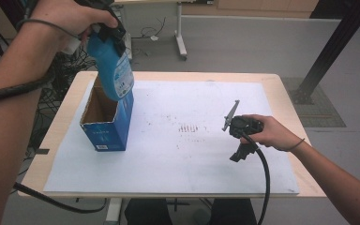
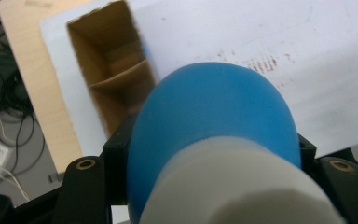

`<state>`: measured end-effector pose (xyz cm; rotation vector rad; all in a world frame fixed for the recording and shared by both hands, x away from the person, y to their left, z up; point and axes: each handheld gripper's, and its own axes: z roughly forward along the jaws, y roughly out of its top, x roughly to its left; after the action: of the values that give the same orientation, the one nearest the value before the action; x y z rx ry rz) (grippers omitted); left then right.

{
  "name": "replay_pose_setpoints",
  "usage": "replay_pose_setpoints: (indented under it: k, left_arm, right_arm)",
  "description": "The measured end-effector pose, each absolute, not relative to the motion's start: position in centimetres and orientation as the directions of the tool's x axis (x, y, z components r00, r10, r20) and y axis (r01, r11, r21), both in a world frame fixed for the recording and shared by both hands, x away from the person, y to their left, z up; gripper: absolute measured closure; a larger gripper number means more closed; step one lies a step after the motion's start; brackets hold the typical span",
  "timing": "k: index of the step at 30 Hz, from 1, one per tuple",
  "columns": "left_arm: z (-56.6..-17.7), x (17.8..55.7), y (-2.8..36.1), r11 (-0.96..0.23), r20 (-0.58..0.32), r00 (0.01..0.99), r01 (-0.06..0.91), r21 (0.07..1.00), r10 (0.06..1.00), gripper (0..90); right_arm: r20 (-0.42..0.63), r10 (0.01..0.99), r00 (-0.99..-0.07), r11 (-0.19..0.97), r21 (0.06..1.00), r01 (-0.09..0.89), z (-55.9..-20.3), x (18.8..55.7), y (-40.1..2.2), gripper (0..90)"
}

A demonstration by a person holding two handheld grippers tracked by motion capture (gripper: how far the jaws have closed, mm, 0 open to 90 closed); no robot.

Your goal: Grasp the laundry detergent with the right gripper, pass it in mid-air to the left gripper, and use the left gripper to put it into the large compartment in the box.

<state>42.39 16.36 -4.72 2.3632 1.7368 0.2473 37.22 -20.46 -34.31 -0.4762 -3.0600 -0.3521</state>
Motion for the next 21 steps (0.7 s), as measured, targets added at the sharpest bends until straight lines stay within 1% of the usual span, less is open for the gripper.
replay_pose_setpoints:
  k: [5,11,14,21]
  left_arm:
    - [-5.0,43.1,18.2,-0.197,0.026,0.197,0.95,0.242,0.98,39.0]
    - [-5.7,44.1,19.4,-0.12,0.041,0.113,0.971,0.205,0.993,39.0]
    - [-6.2,44.4,19.7,-0.1,0.049,0.092,0.975,0.197,0.995,39.0]
    - [-7.2,44.9,20.3,-0.082,0.018,0.08,0.978,0.192,0.997,39.0]
  right_arm:
    - [0.06,0.289,-0.956,0.93,0.22,0.295,-34.3,37.2,-20.3,5.8]
    - [0.059,0.287,-0.956,0.931,0.218,0.293,-34.4,37.3,-20.0,5.8]
    - [0.058,0.289,-0.956,0.93,0.22,0.295,-34.4,37.3,-19.9,5.8]
    - [0.059,0.282,-0.958,0.931,0.223,0.287,-34.5,37.3,-19.6,5.8]
